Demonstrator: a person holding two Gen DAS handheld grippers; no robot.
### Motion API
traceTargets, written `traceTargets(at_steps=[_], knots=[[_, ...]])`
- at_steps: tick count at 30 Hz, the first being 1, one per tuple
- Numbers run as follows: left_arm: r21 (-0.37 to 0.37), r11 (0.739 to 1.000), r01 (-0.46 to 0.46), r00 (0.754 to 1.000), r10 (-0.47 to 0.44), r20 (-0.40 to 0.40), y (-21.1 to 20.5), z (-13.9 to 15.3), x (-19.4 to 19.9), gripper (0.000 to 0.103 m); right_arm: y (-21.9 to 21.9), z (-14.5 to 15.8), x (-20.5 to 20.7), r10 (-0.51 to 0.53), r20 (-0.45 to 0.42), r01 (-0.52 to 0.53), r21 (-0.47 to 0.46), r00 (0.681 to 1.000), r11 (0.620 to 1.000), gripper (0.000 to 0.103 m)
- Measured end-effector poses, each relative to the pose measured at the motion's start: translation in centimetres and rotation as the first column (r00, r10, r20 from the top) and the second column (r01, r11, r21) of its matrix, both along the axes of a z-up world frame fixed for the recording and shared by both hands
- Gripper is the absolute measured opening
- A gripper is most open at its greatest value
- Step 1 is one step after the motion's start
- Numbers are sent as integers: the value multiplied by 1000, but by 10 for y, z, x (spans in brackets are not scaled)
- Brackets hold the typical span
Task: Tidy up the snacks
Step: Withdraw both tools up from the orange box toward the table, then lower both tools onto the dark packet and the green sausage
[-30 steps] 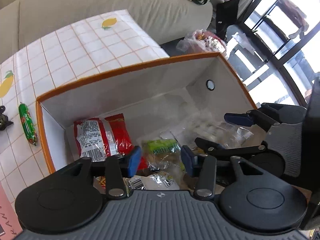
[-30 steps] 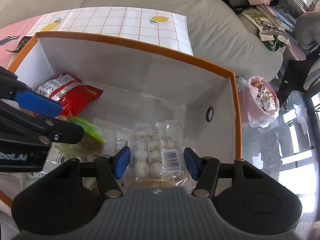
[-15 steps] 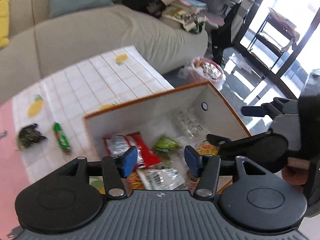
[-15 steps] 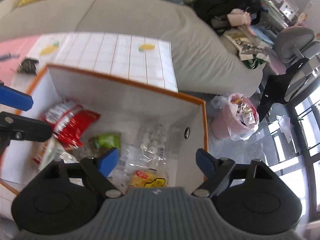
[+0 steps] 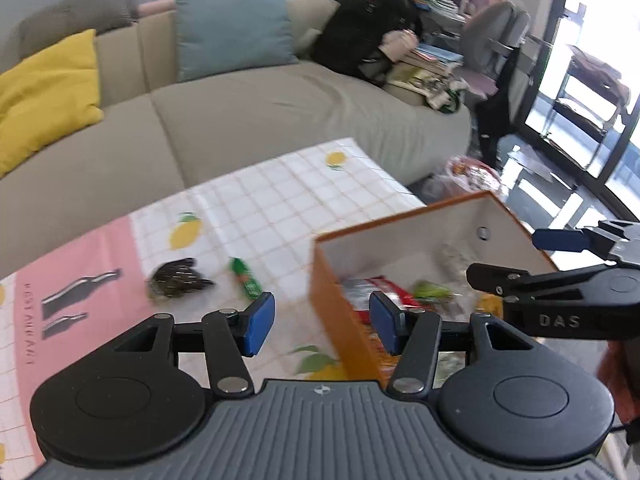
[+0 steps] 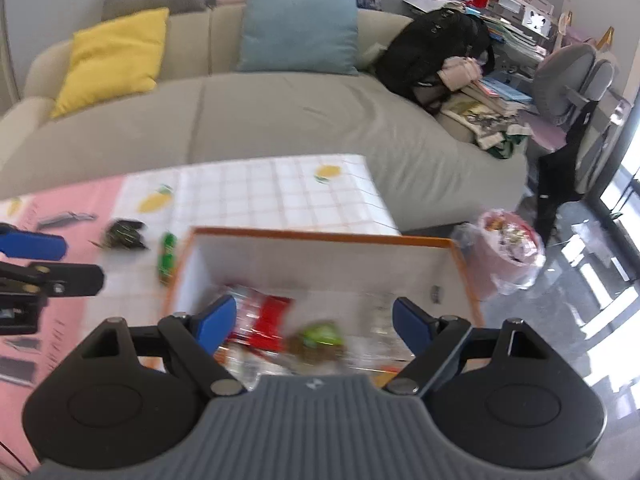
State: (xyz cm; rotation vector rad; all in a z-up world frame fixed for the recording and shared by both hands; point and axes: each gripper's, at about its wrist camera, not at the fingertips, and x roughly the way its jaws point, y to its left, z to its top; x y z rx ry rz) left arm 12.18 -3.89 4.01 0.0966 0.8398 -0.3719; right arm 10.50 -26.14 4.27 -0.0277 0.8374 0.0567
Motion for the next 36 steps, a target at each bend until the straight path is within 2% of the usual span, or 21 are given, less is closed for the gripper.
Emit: traceTargets(at_steps=[3,6,14,25,30,36], knots=[[13,1000,-17,1000,16,17,22,-2,3,64,27,0,4,36,11,-36,58,999,998,83],[21,999,-26,999,26,27,43,-5,7,64,55,-4,13,76,11,-77,67,997,995,83],[19,996,-89,996,89,-2,99,-27,31,75,118,-22,46,199,-26,-197,55,980,979,83],[22,990,-142,987,143,-72,154,-65,75,78,164,-61,103,271,-114,-272,8,956,962,83],[-23,990,-142,986,139,-88,161,-75,101,78,181,-85,129,289,-161,-296,-20,944,955,83],[29,994,-104,991,106,-86,146,-94,129,78,201,-117,155,310,-226,-331,-58,923,942,73]])
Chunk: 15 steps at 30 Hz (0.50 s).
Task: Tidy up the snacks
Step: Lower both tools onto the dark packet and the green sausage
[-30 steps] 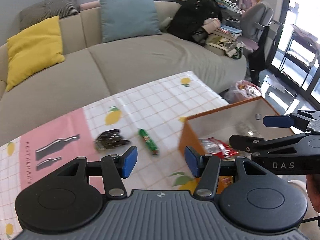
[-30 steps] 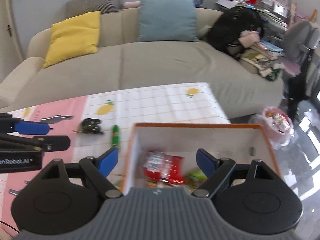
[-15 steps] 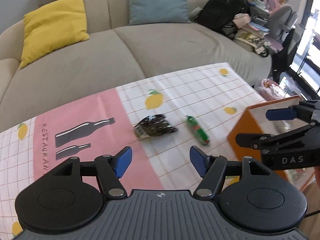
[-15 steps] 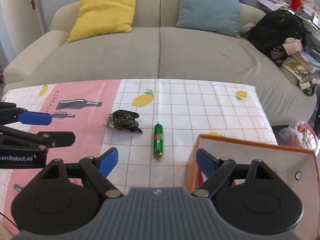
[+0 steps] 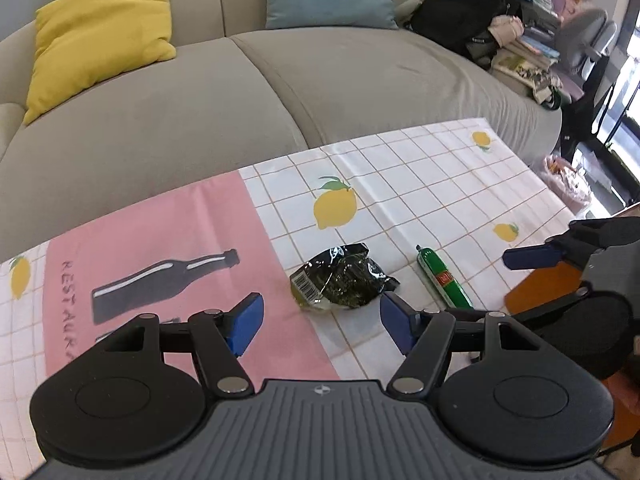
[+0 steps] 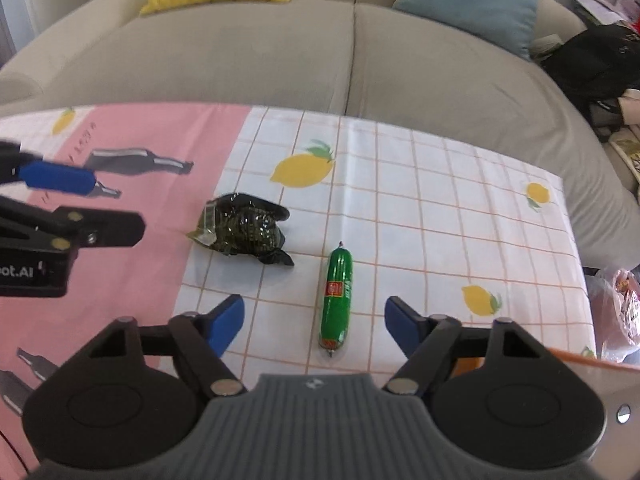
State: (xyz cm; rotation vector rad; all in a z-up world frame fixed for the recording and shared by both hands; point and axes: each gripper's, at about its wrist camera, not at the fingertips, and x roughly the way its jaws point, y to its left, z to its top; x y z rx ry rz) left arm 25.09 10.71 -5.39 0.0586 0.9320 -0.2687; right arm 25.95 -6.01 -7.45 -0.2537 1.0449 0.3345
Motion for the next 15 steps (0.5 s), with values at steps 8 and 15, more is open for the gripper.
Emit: traceTargets(at_steps=[8,15], knots=[[56,995,82,997,-82,-6,-25,-31,35,78,3,-32,25,-41,-68,38,-40,997,998,72],[60,993,103,994,-101,-28,-42,-55,65,79,1,-48,39,-66,-116,62,-44,991,997,68]])
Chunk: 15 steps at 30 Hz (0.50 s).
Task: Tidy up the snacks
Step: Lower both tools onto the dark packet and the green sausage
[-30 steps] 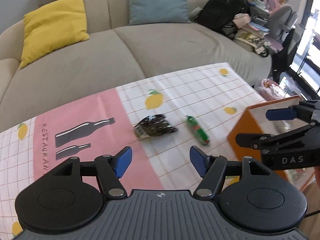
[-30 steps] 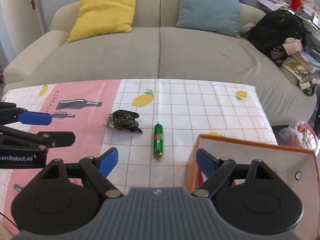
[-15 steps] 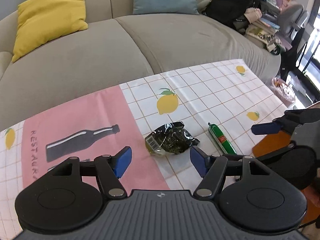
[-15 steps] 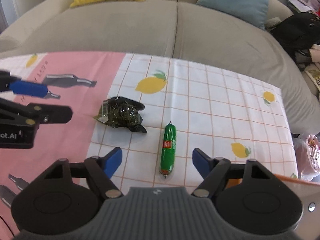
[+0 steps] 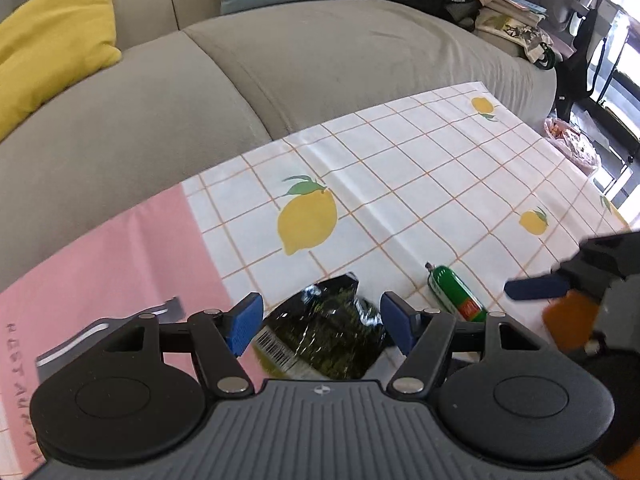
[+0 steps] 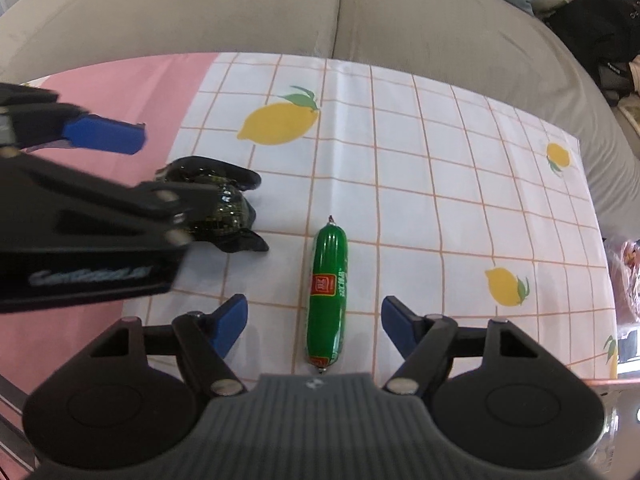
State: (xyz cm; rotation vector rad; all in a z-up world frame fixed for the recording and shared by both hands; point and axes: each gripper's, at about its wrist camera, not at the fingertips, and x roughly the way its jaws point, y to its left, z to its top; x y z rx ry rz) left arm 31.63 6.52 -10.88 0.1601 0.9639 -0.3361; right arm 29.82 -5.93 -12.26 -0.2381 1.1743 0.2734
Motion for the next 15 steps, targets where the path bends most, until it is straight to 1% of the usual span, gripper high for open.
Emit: traceTargets(at_steps=[2,4,6,10,13,14,15], knots=[[-8,1000,5,1000,-5,-18,-4,-7,6,79,-2,-4,3,-9,-20,9,4,1000,1000,64],[6,1000,5,1000,-5,-27,-8,-14,10,79,-5,-8,5,-18,-42,18,11,999,1000,60],[25,1000,10,1000,-9,-24,-10,-18,11,80,-7,-12,6,-28,-62,29,13,998,999,52],[27,1000,6,999,-6,-32,-12,-22,14,82,-10,-14,8,-47,-78,50,39,996,998,49],[23,1000,3,999,-1,-45,-13,-26,17,83,-8,-13,8,-41,-80,45,43,996,998,39],[25,1000,-3,999,4,-50,-13,-27,18,83,-7,-13,7,-41,-80,44,40,996,998,34],[21,1000,-8,998,9,-55,-13,-28,18,82,-6,-13,7,-40,-81,43,38,996,998,32]])
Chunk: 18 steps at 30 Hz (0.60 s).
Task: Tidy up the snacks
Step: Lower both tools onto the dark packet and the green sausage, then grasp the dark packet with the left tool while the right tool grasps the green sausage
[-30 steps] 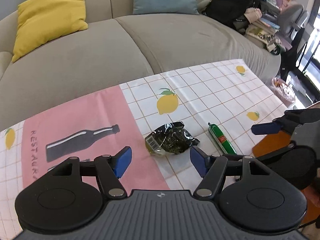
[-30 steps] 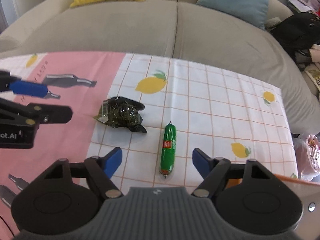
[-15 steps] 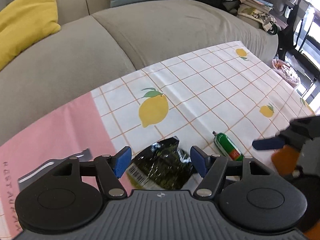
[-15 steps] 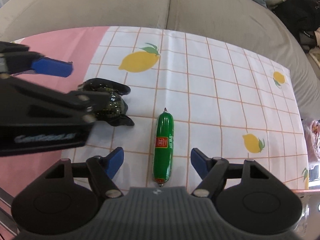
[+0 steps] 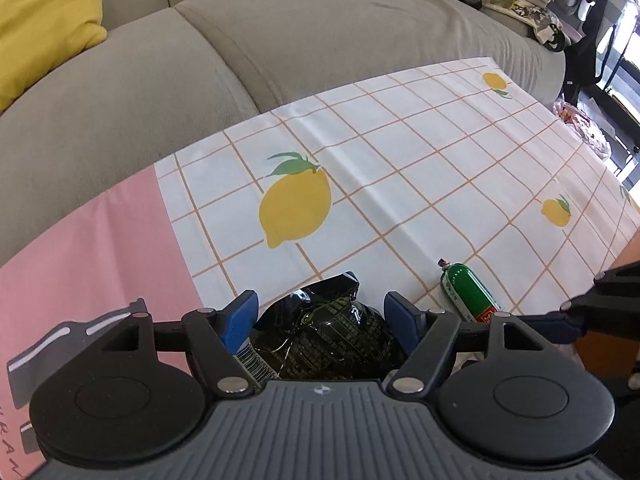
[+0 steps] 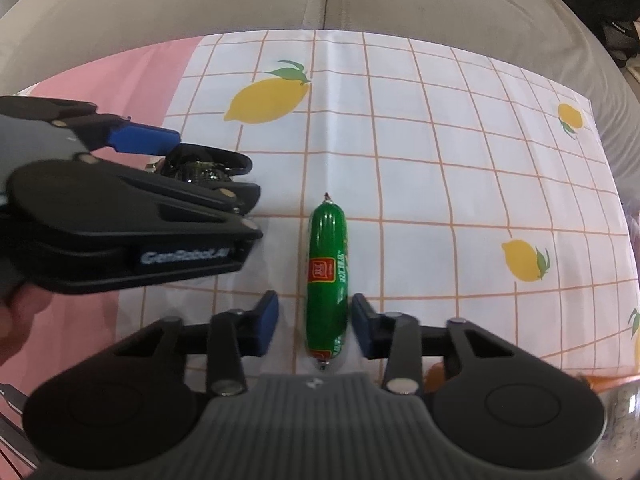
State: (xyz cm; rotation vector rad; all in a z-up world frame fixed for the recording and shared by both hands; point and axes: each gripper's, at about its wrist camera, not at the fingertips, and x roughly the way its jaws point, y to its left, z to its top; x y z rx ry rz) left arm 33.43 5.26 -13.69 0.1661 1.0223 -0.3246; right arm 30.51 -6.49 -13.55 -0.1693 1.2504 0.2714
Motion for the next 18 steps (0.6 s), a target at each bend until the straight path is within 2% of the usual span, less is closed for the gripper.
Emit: traceTargets(at_steps=[3,5,8,12,18], knots=[[-18,1000,-12,1000,11,-22,2,-1,-1,76,1,0,-2,4,4,-4,0,1000,1000,30],[-28,999,-18,999,17,-48,4,-1,-4,71,1,0,-3,4,8,-4,-3,1000,1000,22],[-24,999,-33,996,31,-80,7,0,-10,67,-1,1,-5,-9,4,9,8,1000,1000,21],[-4,999,-51,991,50,-124,11,1,-23,66,0,1,-12,-16,-11,17,25,1000,1000,21],[44,997,-70,964,79,-255,17,3,-44,65,6,3,-37,25,-44,-21,77,999,997,21]])
